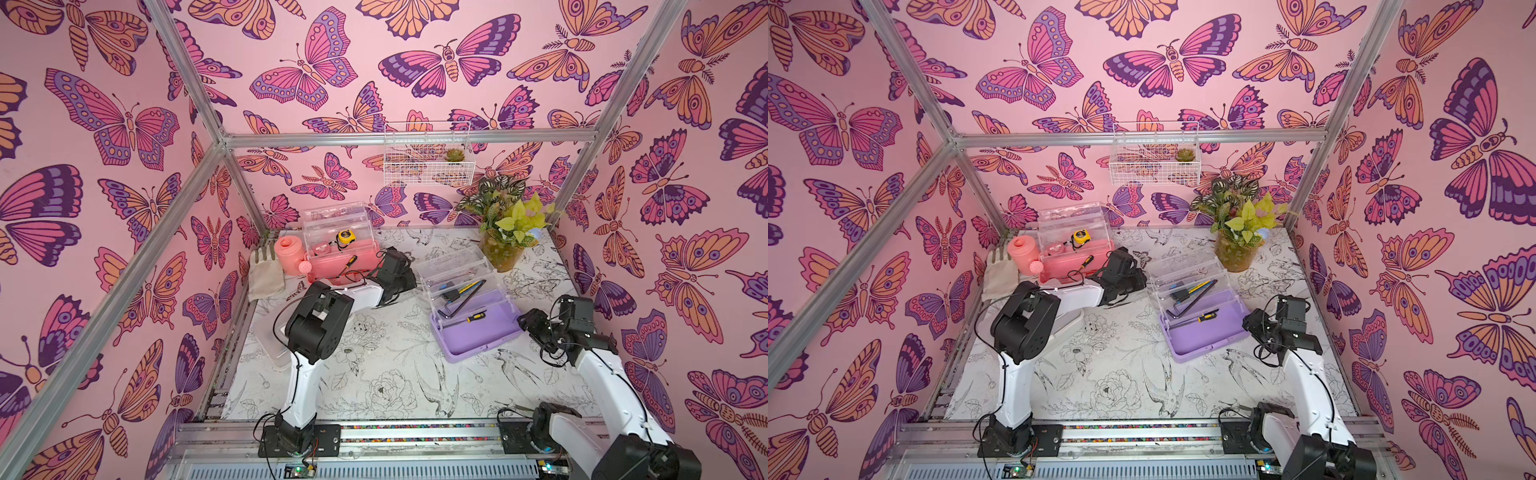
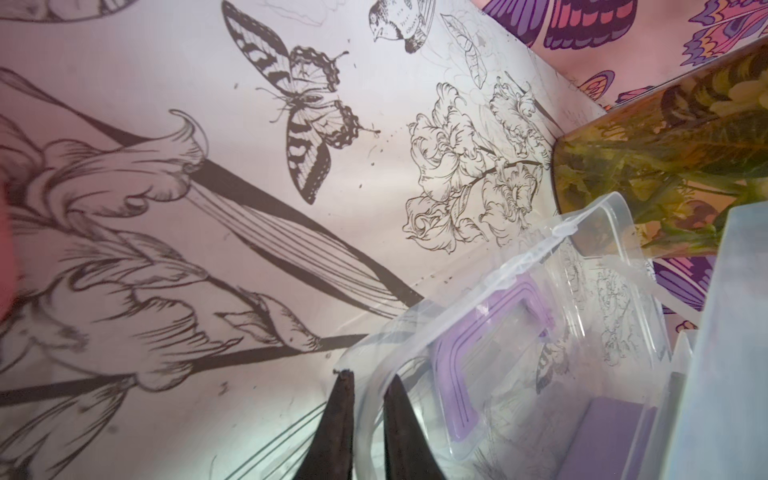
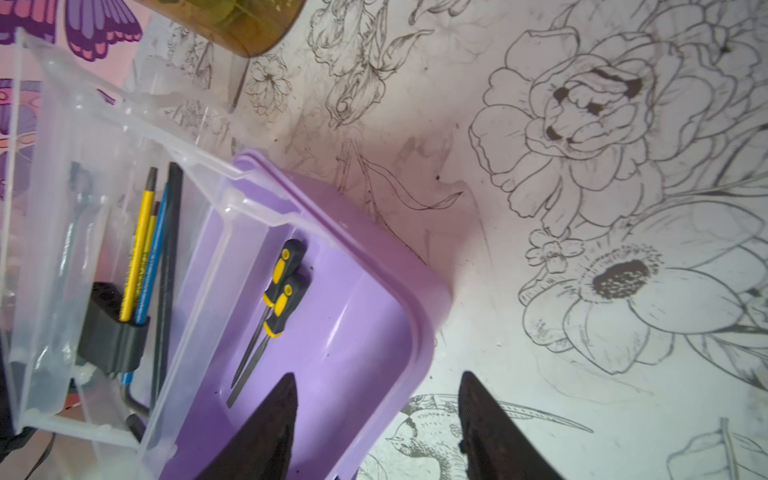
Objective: Close toolboxes
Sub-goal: Close the toolbox lid.
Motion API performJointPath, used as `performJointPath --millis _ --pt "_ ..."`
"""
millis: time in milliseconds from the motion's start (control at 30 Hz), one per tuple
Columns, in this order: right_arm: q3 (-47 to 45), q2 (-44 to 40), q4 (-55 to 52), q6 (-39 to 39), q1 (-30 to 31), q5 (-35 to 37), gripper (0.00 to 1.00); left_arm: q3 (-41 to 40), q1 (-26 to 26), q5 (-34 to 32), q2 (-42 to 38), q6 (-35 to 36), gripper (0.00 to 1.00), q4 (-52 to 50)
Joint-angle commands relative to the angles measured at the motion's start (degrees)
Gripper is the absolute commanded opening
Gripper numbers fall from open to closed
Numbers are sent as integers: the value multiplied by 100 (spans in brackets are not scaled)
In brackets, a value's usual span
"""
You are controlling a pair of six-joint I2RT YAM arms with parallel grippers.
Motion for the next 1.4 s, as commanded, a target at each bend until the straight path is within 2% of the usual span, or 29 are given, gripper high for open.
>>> performJointPath --millis 0,67,200,400,633,767,1067,1200,1367 --pt "-56 -155 -329 -137 -29 357 63 -337 -48 -179 -455 239 0 298" --pt "-157 -169 -215 -103 -29 223 61 -454 -55 -252 -575 343 0 398" --pt "-279 -15 78 -52 -21 -207 43 -610 -110 -346 -720 563 0 595" --pt "-301 216 147 -30 300 -300 41 -740 -171 -442 -811 698 0 830" --pt "-517 393 495 73 305 -232 15 -1153 -252 -531 -1068 1012 0 1505" --pt "-435 759 927 112 305 -422 8 -1433 -318 -537 -1250 1466 0 2048" --pt "-108 1715 2082 264 719 -596 9 -2232 -491 -548 -1776 2467 0 3200" --pt "223 2335 2580 429 913 -720 9 -2543 -793 -760 -1956 3232 0 3768" --pt "632 2929 2988 574 1188 -543 9 -2974 -1295 -1250 -2008 4262 0 4423"
